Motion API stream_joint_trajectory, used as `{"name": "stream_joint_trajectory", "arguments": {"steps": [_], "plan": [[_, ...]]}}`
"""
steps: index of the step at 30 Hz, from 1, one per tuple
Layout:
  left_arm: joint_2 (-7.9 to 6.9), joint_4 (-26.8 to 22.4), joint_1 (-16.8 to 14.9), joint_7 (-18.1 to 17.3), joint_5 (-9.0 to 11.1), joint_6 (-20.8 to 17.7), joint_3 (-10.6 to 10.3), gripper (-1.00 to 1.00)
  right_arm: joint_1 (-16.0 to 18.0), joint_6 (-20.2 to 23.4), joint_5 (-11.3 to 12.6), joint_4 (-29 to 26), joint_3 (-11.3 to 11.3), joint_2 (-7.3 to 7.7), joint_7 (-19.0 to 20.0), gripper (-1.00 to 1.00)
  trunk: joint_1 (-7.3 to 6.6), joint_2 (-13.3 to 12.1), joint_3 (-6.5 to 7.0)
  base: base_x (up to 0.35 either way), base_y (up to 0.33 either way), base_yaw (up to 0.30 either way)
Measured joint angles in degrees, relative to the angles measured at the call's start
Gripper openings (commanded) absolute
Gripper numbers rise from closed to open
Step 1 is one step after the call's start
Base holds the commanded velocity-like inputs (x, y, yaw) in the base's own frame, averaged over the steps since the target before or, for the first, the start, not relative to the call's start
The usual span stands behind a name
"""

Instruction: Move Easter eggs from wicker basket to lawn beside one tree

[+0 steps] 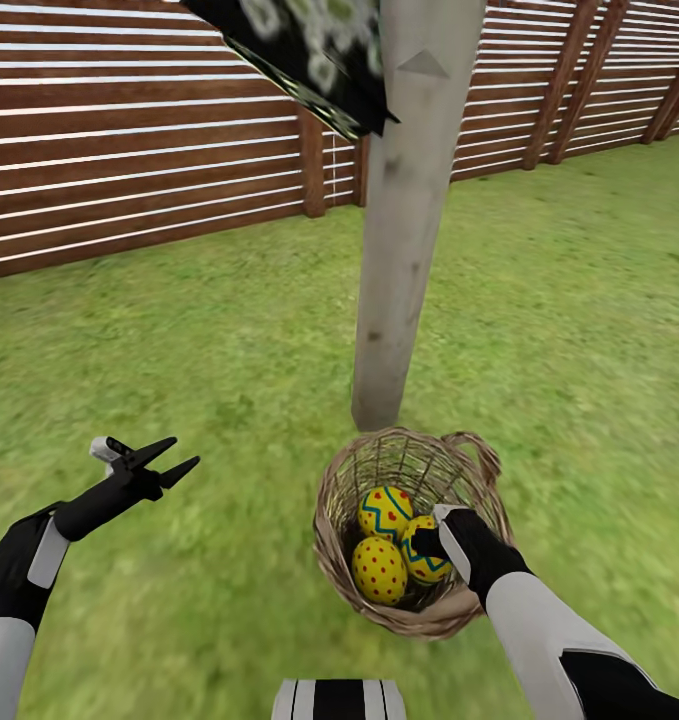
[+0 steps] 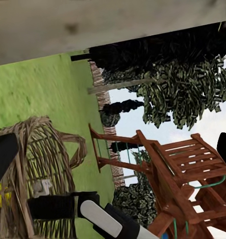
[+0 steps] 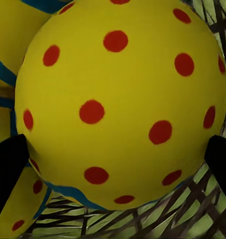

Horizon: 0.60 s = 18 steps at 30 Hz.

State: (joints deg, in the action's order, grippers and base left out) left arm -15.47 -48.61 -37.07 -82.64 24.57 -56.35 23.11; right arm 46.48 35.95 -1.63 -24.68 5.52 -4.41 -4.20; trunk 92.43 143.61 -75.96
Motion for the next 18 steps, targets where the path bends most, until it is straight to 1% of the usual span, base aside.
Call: {"name": "stream_joint_trajectory", "arguments": {"steps": [5,7,10,13,15,18], "plan": [[-0.03,0.0,0.0,0.3,-0.2,-0.1,-0.2,1.00,0.0,0.0,0.0,0.0,0.0,0.00,0.0,-1.00,-0.13,-0.1,1.11,0.000,0.000,0.000],[-0.12,-0.4,0.0,0.3,-0.3,-0.2,-1.2,1.00,0.0,0.0,-0.1,0.1,0.0,-0.05,0.0,-1.00,-0.18,-0.1,1.55,0.000,0.000,0.000],[-0.16,-0.6,0.0,0.3,-0.3,-0.3,-1.6,1.00,0.0,0.0,0.0,0.1,0.0,-0.09,0.0,-1.00,-0.23,-0.1,2.22,-0.185,0.000,0.000],[-0.16,-0.6,0.0,0.3,-0.3,-0.3,-1.6,1.00,0.0,0.0,0.1,0.1,0.0,-0.13,0.0,-1.00,-0.33,-0.2,2.88,-0.020,0.000,0.000],[-0.16,-0.7,0.0,0.3,-0.3,-0.2,-1.6,1.00,0.0,0.0,0.0,0.1,0.0,-0.31,0.1,-1.00,-0.37,-0.2,3.32,-0.257,0.000,0.000],[-0.23,-0.6,0.0,0.3,-0.3,-0.3,-1.6,1.00,0.0,0.0,0.1,0.0,0.0,-0.35,0.1,-1.00,-0.46,-0.2,3.99,-0.065,0.000,0.000]]}}
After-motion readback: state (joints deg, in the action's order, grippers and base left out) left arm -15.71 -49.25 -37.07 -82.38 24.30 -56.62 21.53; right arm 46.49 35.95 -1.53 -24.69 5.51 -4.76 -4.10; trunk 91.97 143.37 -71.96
